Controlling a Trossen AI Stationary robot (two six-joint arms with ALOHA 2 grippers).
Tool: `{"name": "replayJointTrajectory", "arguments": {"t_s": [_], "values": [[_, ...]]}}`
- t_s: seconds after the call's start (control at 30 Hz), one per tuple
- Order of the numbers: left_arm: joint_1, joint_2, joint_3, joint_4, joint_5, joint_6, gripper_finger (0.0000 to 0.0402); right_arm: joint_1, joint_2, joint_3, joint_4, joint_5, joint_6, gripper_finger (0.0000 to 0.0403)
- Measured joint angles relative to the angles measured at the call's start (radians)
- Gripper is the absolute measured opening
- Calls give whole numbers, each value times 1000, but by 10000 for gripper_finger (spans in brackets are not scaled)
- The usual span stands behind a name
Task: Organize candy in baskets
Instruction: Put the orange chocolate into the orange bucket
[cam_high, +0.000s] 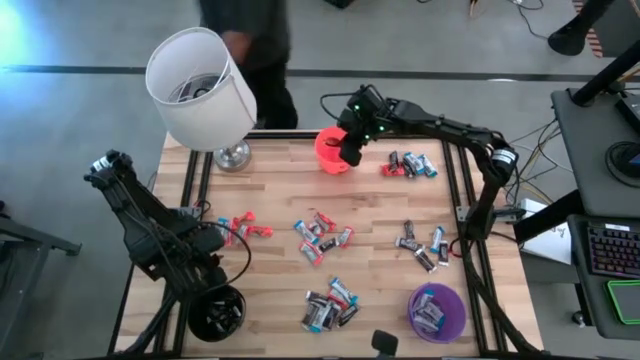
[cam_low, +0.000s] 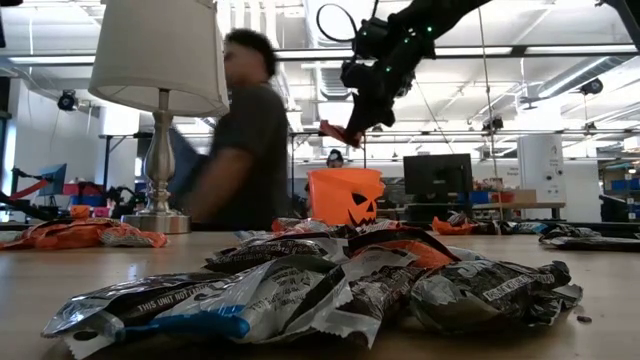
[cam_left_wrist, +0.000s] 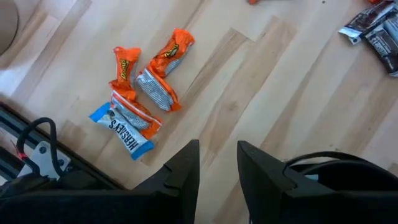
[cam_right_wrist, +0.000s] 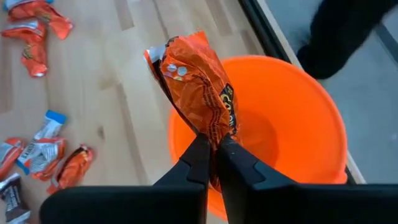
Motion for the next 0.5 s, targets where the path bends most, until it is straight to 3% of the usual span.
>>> {"name": "replayJointTrajectory", "arguments": {"t_s": [0.5], "values": [[2,0,0,19,0,4,167,-22,-39,-1,-11,1,60,119]]}}
